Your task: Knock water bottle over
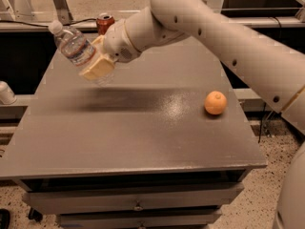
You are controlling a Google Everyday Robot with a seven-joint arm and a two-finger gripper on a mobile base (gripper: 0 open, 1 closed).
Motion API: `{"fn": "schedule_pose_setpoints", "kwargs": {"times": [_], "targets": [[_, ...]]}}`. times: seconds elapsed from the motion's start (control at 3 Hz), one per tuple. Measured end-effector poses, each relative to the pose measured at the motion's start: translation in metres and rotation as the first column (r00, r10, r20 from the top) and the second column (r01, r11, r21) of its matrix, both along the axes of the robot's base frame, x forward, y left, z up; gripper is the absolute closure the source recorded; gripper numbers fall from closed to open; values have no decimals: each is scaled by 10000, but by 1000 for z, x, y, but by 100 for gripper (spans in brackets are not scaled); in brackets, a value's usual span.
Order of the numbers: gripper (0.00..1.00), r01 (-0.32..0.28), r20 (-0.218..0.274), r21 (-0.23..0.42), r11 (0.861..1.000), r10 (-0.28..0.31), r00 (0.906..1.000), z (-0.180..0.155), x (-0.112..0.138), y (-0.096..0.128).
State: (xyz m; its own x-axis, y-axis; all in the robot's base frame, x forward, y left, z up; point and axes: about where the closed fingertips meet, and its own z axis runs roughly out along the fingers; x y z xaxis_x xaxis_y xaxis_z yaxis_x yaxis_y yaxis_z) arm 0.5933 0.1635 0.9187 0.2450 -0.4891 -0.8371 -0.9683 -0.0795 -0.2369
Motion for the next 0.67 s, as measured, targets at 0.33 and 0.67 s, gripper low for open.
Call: {"fn": "schedule_pose_setpoints", "kwargs": {"times": [0.33,0.67], "targets": [[100,-125,474,-2225,9749,237,9986,-16,-6,-29],[100,94,1057,-4376,8991,411,9935,-33,-10,-57]]}}
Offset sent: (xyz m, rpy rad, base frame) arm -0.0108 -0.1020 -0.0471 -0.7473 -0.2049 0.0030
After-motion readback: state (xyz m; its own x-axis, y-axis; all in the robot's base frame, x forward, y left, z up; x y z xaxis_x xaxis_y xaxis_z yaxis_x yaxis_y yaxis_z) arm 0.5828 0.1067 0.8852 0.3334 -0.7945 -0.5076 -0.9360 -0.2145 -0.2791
